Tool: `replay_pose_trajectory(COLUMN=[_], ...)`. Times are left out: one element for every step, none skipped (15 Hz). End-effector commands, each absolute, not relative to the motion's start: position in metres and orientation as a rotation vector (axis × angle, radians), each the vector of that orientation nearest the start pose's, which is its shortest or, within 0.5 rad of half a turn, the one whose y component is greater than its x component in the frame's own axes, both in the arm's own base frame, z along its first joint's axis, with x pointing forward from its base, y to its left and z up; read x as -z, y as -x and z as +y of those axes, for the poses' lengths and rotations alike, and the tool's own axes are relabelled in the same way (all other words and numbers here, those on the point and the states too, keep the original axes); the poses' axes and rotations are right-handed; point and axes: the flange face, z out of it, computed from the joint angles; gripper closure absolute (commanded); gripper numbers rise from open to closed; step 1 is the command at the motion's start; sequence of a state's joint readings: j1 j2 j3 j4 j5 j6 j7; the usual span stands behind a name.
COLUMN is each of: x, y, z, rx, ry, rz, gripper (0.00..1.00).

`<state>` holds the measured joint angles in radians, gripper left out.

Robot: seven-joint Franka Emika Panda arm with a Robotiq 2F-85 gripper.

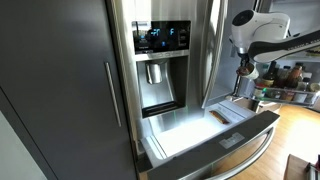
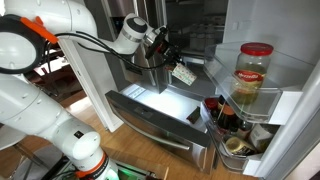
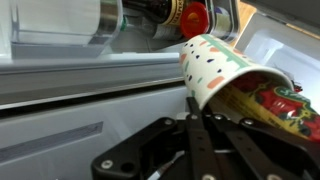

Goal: Take the candy bar out of the cup

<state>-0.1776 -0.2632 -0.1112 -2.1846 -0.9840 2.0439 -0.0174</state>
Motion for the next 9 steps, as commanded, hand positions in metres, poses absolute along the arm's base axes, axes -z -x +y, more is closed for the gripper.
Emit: replay_pose_trajectory(x=[-0.522, -0.520, -0.519, -0.520, -0.518, -0.518, -0.518, -0.518, -0.517], y=[-0.461, -0.463, -0.465, -0.467, -0.468, -0.470, -0.471, -0.472, -0.472], z=[-0.175, -0.172, -0.168, -0.165, -0.163, -0.161, -0.158, -0.157, -0.156], rx=[-0.035, -0.050, -0.061, -0.071, -0.070, -0.064, -0.057, -0.049, -0.042], ry=[-2.150, -2.111, -2.074, -2.040, -2.001, -1.958, -1.923, -1.886, -1.855], rz=[0.231, 0.248, 0.274, 0.292, 0.319, 0.332, 0.351, 0.368, 0.389], gripper=[0.99, 0.99, 0.99, 0.99, 0.99, 0.99, 0.99, 0.99, 0.99])
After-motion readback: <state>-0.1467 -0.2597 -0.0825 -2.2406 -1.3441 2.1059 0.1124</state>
